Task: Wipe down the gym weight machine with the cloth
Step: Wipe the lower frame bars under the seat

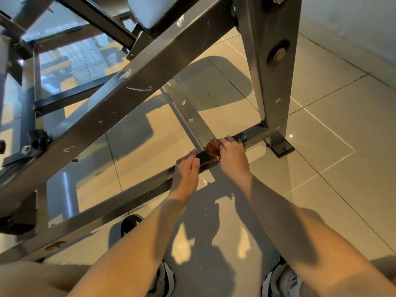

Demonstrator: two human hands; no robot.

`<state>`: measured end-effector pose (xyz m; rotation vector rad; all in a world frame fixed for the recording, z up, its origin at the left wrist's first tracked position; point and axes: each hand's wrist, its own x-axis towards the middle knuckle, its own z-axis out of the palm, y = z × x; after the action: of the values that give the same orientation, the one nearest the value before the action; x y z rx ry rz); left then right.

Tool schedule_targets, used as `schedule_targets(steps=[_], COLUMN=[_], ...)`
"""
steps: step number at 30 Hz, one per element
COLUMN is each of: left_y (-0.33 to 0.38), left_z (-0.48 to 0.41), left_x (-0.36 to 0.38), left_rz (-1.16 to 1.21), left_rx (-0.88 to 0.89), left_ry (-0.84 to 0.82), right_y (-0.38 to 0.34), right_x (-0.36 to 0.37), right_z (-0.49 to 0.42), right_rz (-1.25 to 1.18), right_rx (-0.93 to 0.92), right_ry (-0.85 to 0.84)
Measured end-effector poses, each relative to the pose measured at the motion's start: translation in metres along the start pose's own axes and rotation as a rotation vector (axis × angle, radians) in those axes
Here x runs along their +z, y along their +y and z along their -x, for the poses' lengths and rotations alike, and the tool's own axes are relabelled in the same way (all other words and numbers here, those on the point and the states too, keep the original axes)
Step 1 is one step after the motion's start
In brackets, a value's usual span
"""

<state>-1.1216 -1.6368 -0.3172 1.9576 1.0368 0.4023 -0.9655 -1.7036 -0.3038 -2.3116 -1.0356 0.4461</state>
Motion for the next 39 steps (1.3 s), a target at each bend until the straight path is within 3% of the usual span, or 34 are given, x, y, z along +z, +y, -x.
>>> schedule_targets(steps=[3, 6, 13, 20, 25, 31, 37, 39], left_y=[0.001, 0.016, 0.026, 0.034, 0.038, 0.032, 0.036, 0.034], left_z=[-0.003, -0.006, -0.031, -0.037, -0.035, -0.032, -0.03, -0.032], left_x=[0.008, 0.017, 0.025, 0.04, 0.039, 0.036, 0.033, 0.034], left_rz=[0.017, -0.2, -0.226, -0.195, -0.177, -0.027, -0.119, -0.055], left_rx=[0.028, 0.116, 0.121, 0.143, 0.113, 0.061, 0.077, 0.04], left_ry=[0.021, -0.046, -0.177, -0.187, -0.183, -0.174, -0.192, -0.186], right_y=[-0.01, 0.005, 0.046, 0.045, 0.048, 0.028, 0.045, 0.034], right_x=[0.015, 0.012, -0.021, -0.009, -0.024, -0.013, -0.03, -0.019], right_z=[0.023, 0.016, -0.024, -0.011, -0.023, 0.003, -0.032, -0.022], right_rz=[-0.048, -0.026, -0.034, -0.046, -0.032, 0.006, -0.034, 0.019], right_rx=[-0.143, -0.211, 0.124, -0.078, 0.136, -0.144, 0.153, 0.108], right_ry=[-0.096, -0.15, 0.156, -0.03, 0.113, -0.094, 0.039, 0.034])
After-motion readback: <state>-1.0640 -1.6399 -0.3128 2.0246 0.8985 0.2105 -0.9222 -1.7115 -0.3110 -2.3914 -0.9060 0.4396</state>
